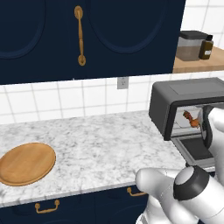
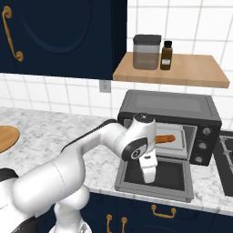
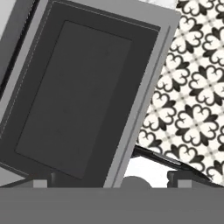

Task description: Pick up the kebab skewer and baguette bread, and place them inside the toaster oven. Close the toaster oven door and start by setting the timer.

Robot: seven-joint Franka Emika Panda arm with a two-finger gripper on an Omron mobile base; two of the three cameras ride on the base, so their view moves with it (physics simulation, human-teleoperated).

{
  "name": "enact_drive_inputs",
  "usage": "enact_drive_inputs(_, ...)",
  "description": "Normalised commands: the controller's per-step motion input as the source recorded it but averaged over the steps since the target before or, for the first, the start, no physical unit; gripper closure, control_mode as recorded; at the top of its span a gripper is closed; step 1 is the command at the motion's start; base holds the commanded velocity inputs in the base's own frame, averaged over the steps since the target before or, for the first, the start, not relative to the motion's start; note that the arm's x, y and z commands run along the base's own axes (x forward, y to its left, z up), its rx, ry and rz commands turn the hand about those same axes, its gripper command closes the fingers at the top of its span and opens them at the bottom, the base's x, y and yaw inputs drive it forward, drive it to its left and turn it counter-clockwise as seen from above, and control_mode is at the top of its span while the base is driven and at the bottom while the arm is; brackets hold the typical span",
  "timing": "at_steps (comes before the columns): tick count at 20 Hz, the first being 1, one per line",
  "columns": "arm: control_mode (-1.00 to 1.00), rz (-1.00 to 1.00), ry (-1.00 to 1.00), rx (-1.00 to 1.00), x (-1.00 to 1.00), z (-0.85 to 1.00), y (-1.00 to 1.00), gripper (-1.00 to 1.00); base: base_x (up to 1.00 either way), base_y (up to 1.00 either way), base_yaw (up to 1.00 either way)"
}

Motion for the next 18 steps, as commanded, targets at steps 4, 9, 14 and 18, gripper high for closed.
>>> enact_drive_inputs(4, -1.00, 0.00, 0.14, 0.00, 0.39, -0.13, -0.03, -1.00, 0.00, 0.00, 0.00)
enact_drive_inputs(9, -1.00, 0.00, 0.07, 0.00, 0.21, -0.16, 0.00, -1.00, 0.00, 0.00, 0.00)
enact_drive_inputs(14, -1.00, 0.00, 0.01, 0.00, 0.27, -0.07, 0.00, -1.00, 0.00, 0.00, 0.00)
enact_drive_inputs(18, -1.00, 0.00, 0.00, 0.00, 0.34, 0.00, 0.00, -1.00, 0.00, 0.00, 0.00)
